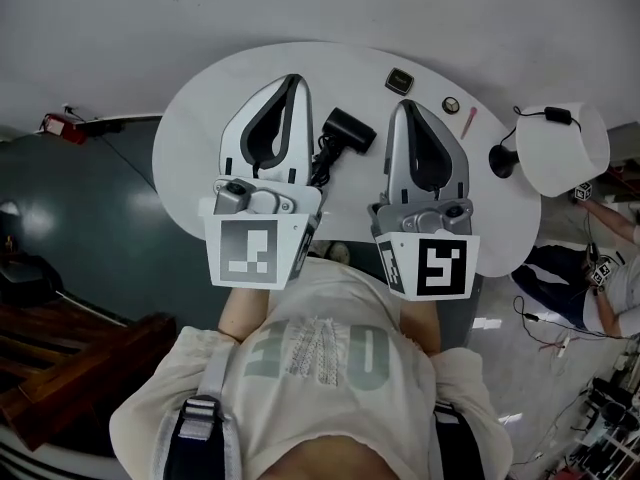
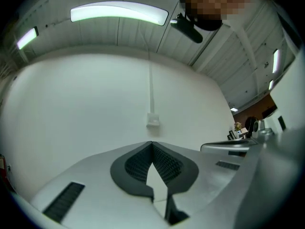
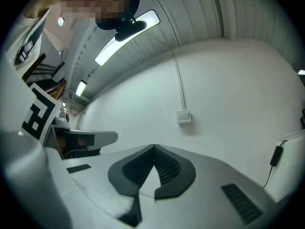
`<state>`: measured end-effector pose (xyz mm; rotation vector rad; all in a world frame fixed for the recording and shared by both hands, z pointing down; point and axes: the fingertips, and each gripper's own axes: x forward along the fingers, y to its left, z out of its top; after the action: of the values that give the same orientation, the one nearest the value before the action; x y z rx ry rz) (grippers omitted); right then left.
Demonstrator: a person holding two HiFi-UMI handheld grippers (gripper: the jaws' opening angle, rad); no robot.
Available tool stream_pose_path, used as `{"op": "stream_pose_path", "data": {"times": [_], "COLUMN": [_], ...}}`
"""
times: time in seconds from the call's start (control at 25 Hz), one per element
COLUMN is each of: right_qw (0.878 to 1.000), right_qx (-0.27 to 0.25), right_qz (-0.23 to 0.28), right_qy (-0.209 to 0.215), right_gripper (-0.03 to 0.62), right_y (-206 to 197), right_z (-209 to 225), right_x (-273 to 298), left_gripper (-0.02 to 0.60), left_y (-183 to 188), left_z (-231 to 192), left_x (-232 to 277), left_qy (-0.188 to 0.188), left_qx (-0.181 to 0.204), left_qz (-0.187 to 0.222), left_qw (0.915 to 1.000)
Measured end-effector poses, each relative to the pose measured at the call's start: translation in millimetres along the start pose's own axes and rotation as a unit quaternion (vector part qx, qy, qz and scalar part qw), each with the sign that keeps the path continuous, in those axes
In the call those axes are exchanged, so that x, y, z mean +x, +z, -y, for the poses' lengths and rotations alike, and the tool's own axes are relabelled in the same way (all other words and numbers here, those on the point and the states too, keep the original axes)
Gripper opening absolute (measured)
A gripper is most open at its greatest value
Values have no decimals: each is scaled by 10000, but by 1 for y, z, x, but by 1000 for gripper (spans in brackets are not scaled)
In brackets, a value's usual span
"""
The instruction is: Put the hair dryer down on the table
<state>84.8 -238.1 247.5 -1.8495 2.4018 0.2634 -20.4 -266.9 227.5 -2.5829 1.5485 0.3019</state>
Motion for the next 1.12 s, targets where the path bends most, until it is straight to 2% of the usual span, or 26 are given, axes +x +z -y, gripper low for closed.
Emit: {"op": "stream_pose_path", "data": {"times": [0.2, 0.48, 0.72, 0.92, 1.12], "right_qw": [9998, 9996, 9999, 9998, 9996], "right_qx": [43, -64, 6, 58, 92], "right_qz": [-88, -239, -154, -166, -184], "right_qy": [-145, -150, -29, -105, -172], "right_gripper": [3, 3, 3, 3, 3], "right_y": [-10, -17, -15, -16, -16], "right_z": [-2, -1, -4, 3, 8], "right_x": [-6, -3, -4, -6, -6], "left_gripper": [6, 6, 6, 6, 6], "left_y": [4, 0, 1, 1, 0], "left_z": [-2, -2, -5, -3, 5], "left_x": [-6, -4, -6, -6, -5], "left_qy": [36, 101, -29, 9, -121], "left_qx": [83, 83, -160, 5, 17], "left_qz": [186, 74, 141, 97, 105], "left_qw": [9998, 9999, 9998, 10000, 9999]}}
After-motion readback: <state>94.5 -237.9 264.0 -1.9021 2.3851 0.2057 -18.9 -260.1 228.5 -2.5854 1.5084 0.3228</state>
